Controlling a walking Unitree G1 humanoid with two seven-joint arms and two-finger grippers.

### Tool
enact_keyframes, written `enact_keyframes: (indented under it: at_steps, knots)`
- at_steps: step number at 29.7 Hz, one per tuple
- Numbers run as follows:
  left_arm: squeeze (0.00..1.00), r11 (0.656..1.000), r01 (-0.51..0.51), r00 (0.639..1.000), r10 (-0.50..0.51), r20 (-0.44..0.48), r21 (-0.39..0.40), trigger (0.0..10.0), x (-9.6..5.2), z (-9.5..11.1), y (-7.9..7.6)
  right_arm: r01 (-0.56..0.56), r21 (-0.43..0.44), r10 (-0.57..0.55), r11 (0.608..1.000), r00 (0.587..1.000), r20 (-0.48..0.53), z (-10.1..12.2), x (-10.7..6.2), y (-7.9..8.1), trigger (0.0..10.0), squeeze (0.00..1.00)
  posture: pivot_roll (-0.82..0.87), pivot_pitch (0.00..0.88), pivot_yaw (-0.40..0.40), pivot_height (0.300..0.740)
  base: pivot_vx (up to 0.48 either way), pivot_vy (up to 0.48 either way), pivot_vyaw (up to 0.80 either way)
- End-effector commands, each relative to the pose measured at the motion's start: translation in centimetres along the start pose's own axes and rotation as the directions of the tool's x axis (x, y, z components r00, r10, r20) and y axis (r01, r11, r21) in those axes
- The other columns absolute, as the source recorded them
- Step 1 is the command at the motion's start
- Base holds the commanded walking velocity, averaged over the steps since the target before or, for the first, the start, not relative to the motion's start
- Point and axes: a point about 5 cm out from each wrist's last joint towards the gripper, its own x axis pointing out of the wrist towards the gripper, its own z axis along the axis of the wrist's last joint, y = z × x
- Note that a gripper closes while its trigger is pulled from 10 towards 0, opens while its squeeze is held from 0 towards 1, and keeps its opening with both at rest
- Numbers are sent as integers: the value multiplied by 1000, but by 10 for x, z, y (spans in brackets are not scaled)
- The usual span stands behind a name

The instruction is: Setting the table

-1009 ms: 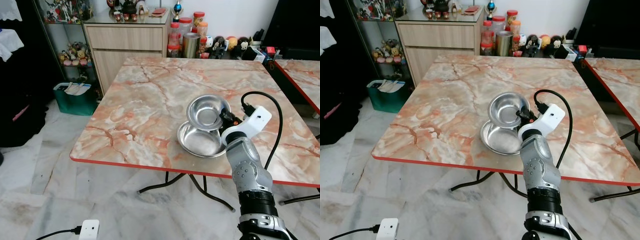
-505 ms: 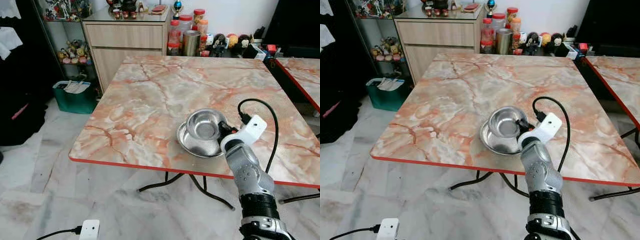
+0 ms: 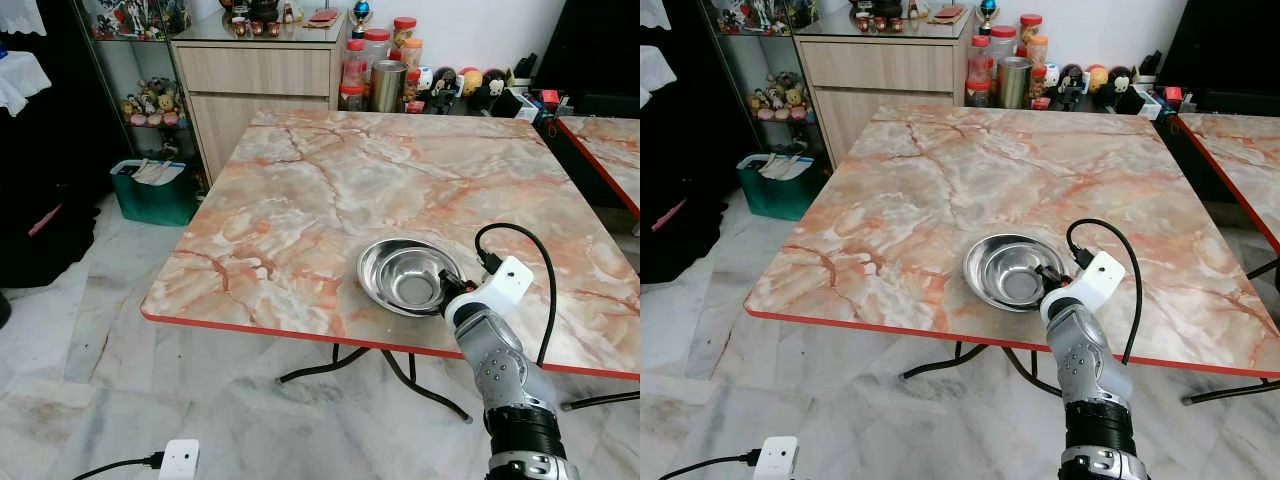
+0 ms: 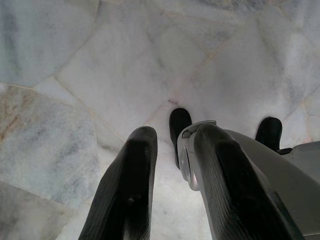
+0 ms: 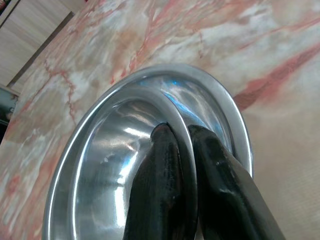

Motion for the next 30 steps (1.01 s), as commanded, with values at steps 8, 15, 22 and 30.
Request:
enact_keyframes:
  at_steps: [8,15,22,30]
  knots:
    - [0,1000,-8,1000,8,-19,-1,10000,-1,-4,3,-18,3,17,1000,999,40,12,3,7,10000,0,21,0,-8,732,0,0,0]
    - [0,1000,-5,1000,5,-23,-1,10000,-1,-4,2,-64,-4,64,998,997,33,13,8,15,10000,0,21,0,-11,732,0,0,0]
    - [0,1000,-3,1000,3,-26,-4,10000,-1,-5,1,-70,-6,70,998,997,23,12,12,18,10000,0,24,0,-12,732,0,0,0]
    - [0,1000,2,1000,-2,-31,-2,10000,-1,-5,1,-46,-9,46,999,999,26,11,15,12,10000,0,24,0,-13,732,0,0,0]
